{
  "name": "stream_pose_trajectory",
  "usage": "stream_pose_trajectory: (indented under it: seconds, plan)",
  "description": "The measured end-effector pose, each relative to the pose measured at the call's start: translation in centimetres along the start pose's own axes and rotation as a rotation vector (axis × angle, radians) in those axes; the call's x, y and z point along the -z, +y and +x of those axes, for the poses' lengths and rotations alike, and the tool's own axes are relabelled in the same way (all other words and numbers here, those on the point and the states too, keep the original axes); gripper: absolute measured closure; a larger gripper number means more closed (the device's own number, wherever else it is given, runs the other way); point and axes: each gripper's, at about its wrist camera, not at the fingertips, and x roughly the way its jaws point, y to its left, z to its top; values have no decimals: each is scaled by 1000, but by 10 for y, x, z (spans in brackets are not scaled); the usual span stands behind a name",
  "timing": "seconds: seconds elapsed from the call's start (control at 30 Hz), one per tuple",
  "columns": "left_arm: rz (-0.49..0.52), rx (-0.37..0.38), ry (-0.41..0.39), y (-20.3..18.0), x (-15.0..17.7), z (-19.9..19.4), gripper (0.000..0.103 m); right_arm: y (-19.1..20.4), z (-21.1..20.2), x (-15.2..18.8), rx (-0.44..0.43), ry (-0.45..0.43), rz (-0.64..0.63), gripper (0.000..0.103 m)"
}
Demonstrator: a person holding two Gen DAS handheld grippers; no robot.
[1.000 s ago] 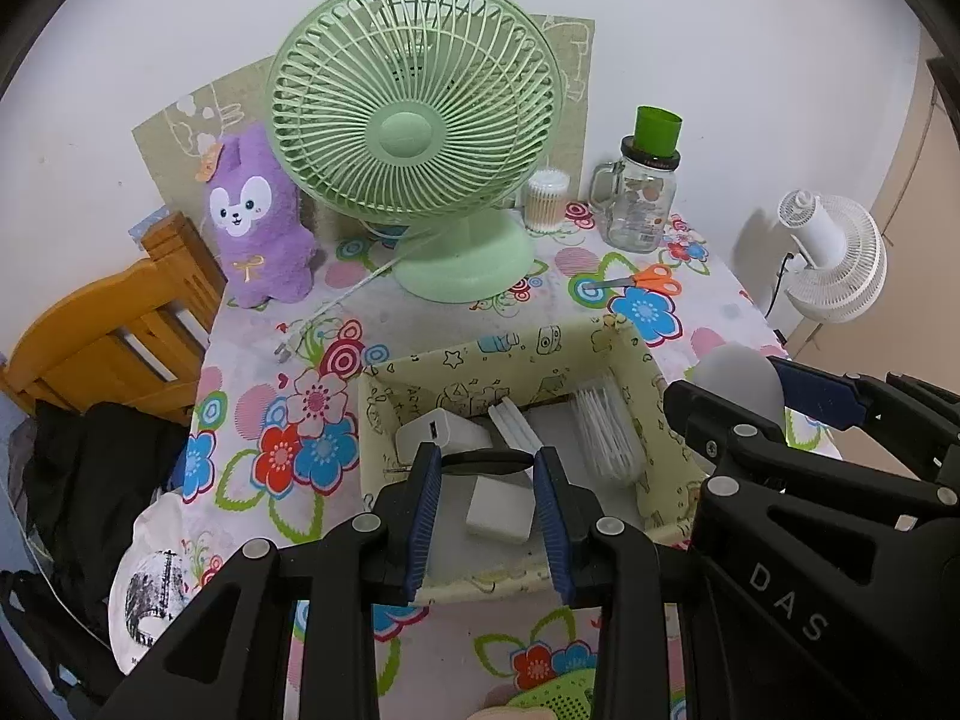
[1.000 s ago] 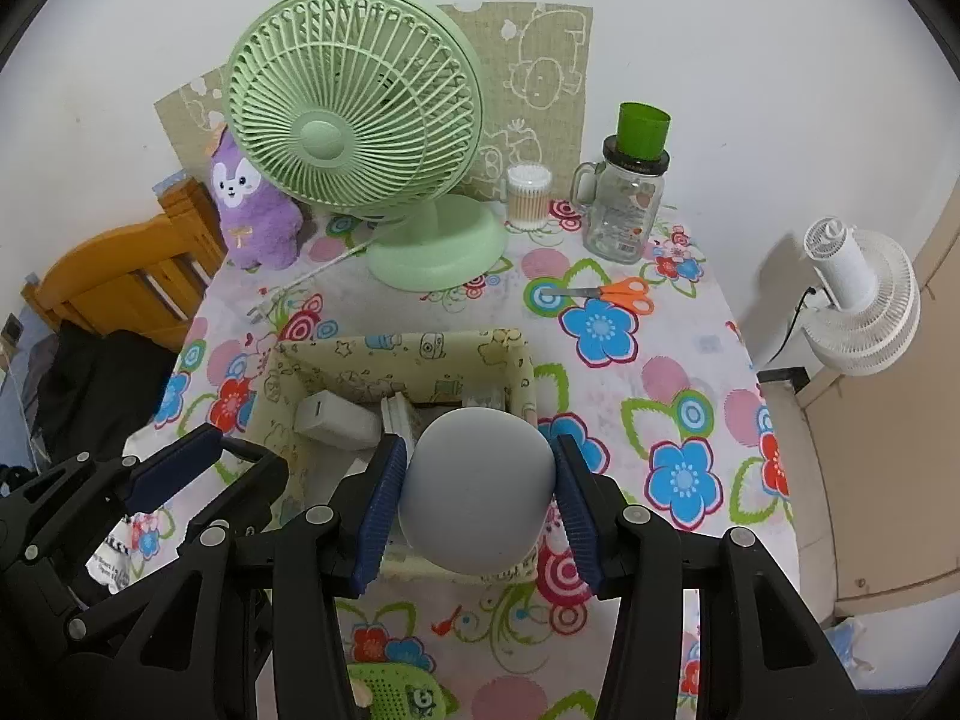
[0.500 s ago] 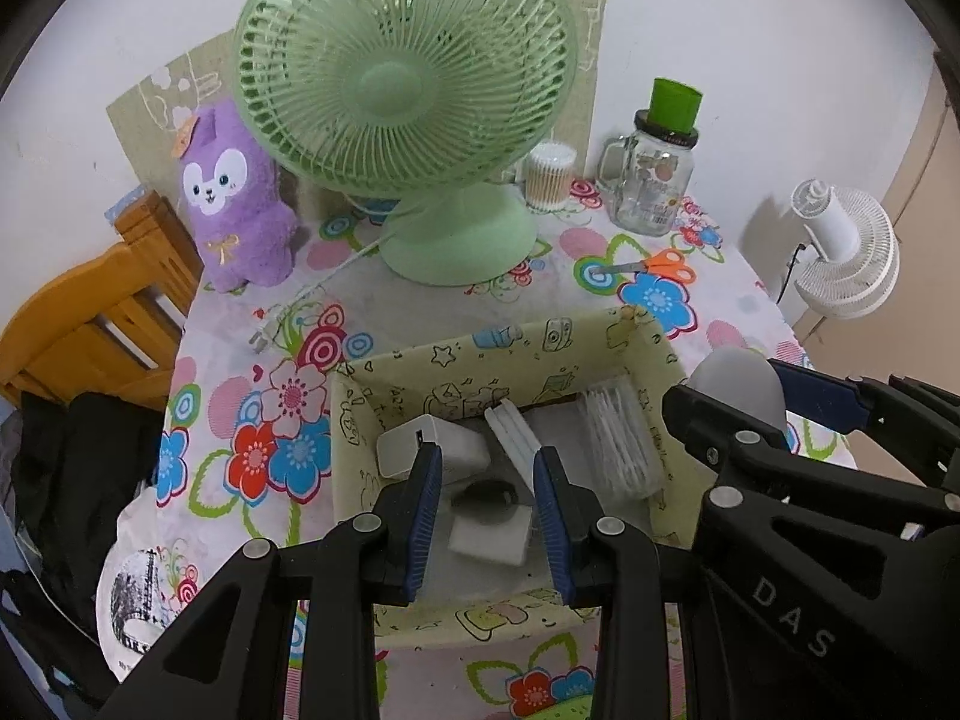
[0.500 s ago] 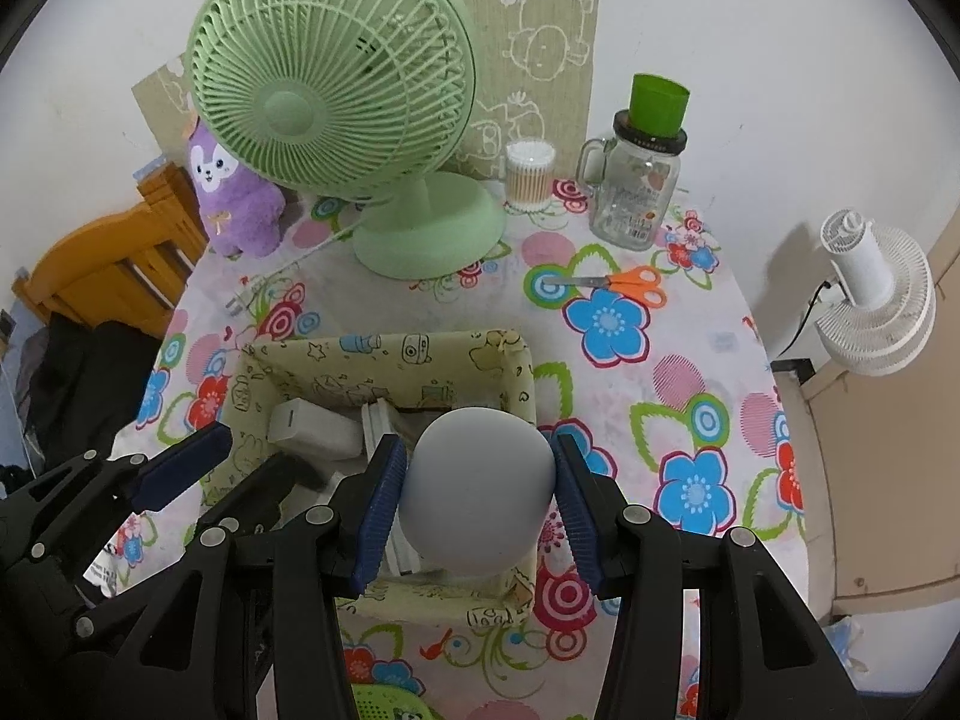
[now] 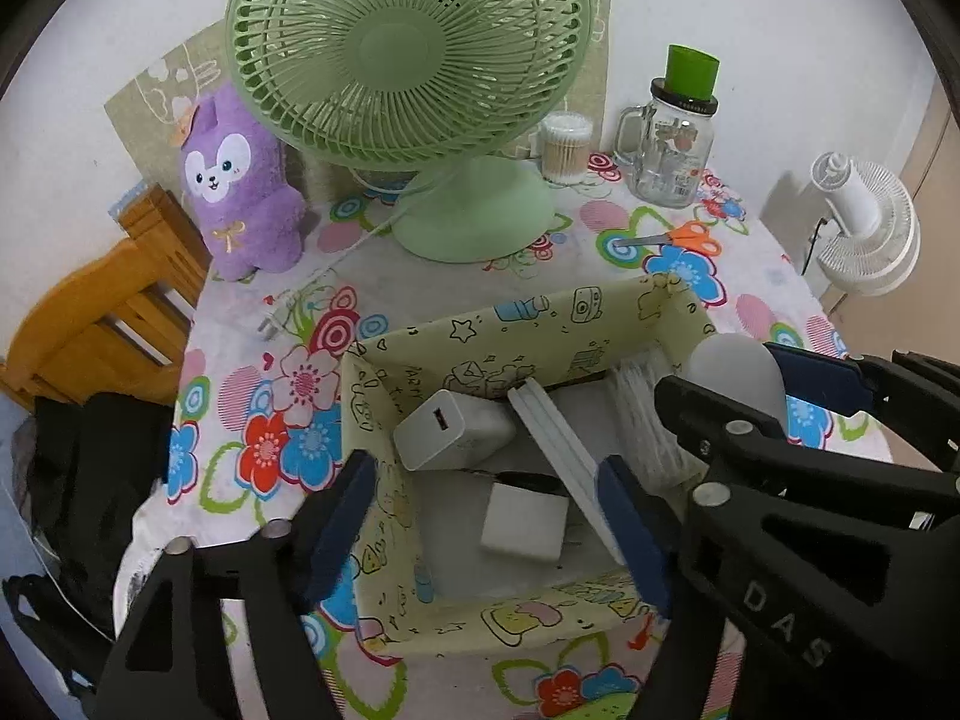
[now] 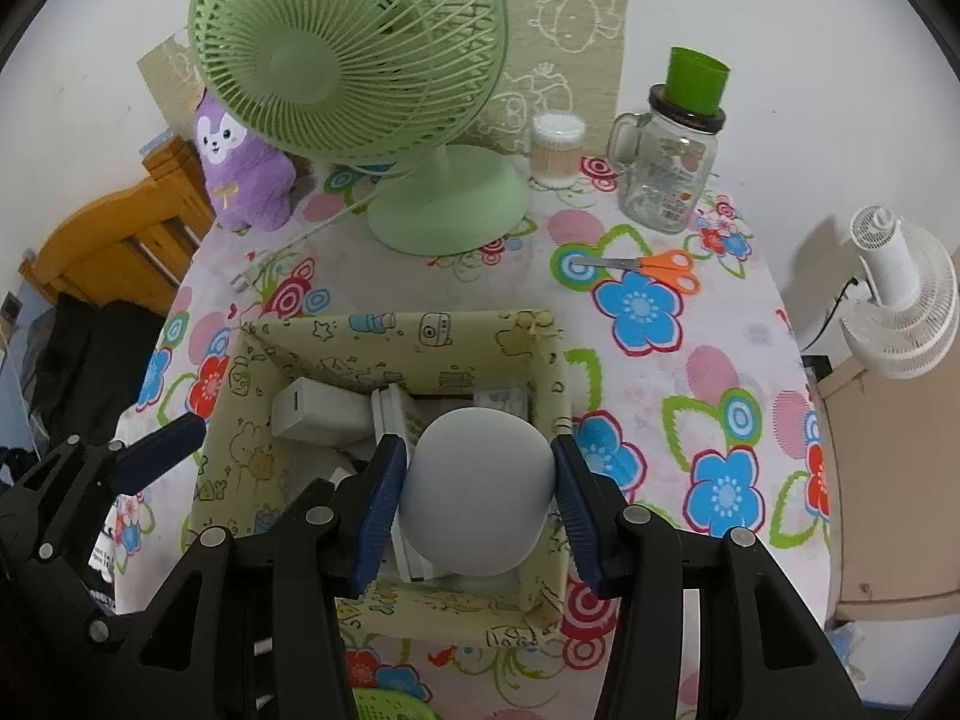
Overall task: Organize rigid objects
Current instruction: 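Lower the white ball into the fabric box and open the right tool, then withdraw both tools from the box back toward the items on the table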
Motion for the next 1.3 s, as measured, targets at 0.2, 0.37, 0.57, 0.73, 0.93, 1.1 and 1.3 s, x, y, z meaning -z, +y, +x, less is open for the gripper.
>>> stream_pose_trajectory:
  seconds: [0.2, 0.37, 0.57, 0.73, 0.93, 1.1, 1.3]
  plan:
    - [-1, -13, 22, 4, 3, 4, 11, 9, 8, 1, -32, 23, -21, 50]
    - [-4, -24, 47, 12, 8, 6, 8, 19, 15, 2, -62, 50, -40, 50]
    - [-17, -15, 78, 22, 13, 7, 6, 31, 20, 5, -119, 77, -55, 50]
    - [-24, -12, 89, 26, 18, 7, 6, 37, 24, 7, -149, 99, -58, 48]
    - [-13, 1, 77, 24, 20, 1, 6, 36, 15, 11, -147, 68, -46, 17]
    - [8, 10, 66, 19, 24, -4, 6, 32, 7, 15, -118, 58, -46, 15]
    - [30, 22, 41, 11, 27, -15, 6, 26, -7, 22, -77, 32, -39, 12]
